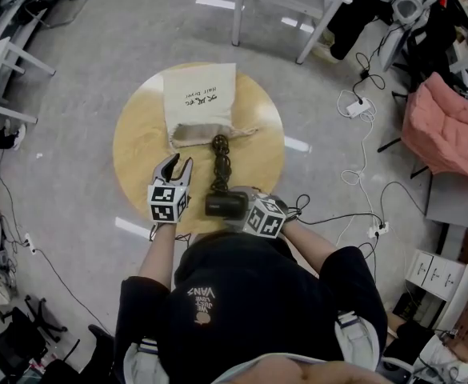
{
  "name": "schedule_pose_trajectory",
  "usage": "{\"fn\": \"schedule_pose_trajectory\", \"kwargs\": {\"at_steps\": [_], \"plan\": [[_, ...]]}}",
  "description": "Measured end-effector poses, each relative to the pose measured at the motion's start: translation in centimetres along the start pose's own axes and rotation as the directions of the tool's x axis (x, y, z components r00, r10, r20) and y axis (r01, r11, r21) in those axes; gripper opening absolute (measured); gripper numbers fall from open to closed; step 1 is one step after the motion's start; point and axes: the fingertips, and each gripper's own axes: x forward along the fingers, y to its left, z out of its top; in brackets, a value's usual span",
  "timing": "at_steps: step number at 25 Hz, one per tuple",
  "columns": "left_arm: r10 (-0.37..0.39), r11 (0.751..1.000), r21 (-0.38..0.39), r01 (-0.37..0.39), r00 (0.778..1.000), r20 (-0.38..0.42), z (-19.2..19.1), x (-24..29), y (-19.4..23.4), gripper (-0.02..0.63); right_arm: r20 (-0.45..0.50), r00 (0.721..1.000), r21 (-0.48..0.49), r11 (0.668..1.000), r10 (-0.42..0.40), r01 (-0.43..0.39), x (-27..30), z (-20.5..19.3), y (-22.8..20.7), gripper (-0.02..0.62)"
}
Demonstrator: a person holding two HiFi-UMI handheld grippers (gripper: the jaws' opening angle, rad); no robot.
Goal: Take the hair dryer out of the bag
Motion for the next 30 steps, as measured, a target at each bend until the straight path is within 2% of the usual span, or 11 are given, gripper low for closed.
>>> {"fn": "schedule_pose_trajectory", "kwargs": {"at_steps": [5,17,24,30], "plan": [[-0.009,1.000,-0.007,0.009,1.000,0.002,-0.3,-0.1,-0.6,0.149,0.038,0.999,0.050,0.998,0.028,-0.030,-0.5,0.5,-0.2,0.357],[-0.023,0.999,-0.036,0.023,1.000,0.020,0.6,-0.8,-1.9,0.149,0.101,0.994,0.066,0.998,-0.028,0.021,-2.8,3.0,-2.1,0.357],[0.020,0.996,-0.087,-0.017,0.999,0.028,0.8,-1.8,-2.6,0.149,0.115,0.993,0.030,0.999,-0.024,0.021,-4.7,4.2,-3.7,0.357],[0.076,0.989,-0.128,-0.070,0.996,0.039,1.3,-3.2,-3.2,0.147,0.118,0.993,-0.015,1.000,0.011,-0.009,-6.0,4.8,-4.1,0.356]]}}
